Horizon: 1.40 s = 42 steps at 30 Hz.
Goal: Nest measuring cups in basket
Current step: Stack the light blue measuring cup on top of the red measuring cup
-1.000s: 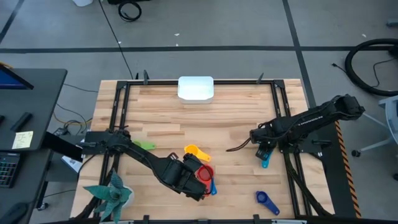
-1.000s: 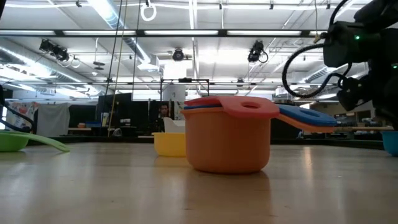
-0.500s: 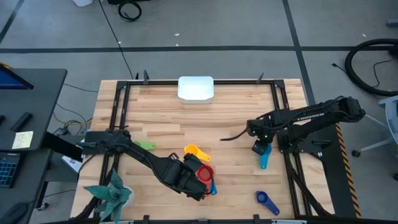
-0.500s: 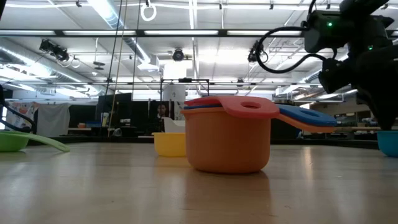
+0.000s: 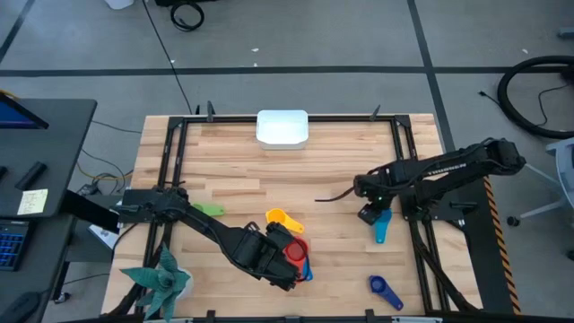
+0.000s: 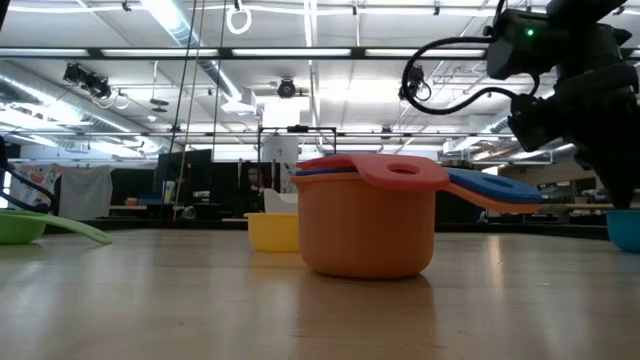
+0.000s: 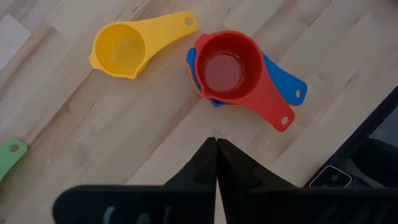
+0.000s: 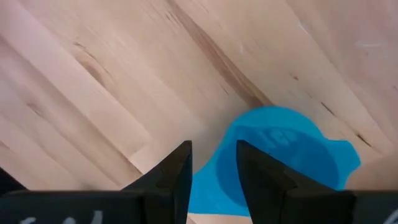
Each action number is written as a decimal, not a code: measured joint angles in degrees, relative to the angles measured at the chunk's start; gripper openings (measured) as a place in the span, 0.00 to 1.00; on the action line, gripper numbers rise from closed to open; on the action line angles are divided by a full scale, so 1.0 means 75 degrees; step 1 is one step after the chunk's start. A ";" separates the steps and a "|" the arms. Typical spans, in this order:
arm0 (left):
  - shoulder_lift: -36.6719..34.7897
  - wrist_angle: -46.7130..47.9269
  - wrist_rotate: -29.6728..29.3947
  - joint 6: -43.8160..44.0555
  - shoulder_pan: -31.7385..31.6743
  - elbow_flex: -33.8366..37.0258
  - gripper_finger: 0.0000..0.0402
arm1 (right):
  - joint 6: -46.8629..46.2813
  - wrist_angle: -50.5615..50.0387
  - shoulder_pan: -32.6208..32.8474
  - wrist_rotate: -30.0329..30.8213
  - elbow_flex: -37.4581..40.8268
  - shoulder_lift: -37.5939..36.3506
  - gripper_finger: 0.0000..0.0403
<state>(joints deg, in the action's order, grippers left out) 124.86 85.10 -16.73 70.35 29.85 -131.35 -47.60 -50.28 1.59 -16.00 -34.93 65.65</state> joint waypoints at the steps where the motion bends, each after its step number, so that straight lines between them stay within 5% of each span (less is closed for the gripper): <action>1: 0.0000 0.0000 0.0000 0.0000 0.0000 0.0000 0.03 | -0.0038 0.0101 0.0022 0.0038 0.0042 0.0000 0.32; 17: 0.0000 -0.0006 0.0000 -0.0020 -0.0006 0.0000 0.03 | 0.0056 0.0424 0.0421 0.0785 0.0325 0.1292 0.31; 25: 0.0000 -0.0006 0.0000 -0.0047 -0.0006 0.0000 0.03 | 0.0839 0.0474 0.0443 0.0650 0.0104 0.2075 0.07; 32: 0.0000 0.0282 -0.0194 0.0379 -0.0013 0.0000 0.03 | 0.1408 -0.0194 0.0479 0.1074 -0.0810 0.1885 0.03; 42: 0.0000 0.0656 -0.0423 0.1092 -0.0020 0.0041 0.03 | 0.0364 -0.0269 0.0857 0.0870 -0.2549 0.1880 0.03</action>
<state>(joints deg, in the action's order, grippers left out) 124.86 90.02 -19.90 78.54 29.69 -131.04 -44.88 -52.29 8.02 -9.47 -54.04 79.75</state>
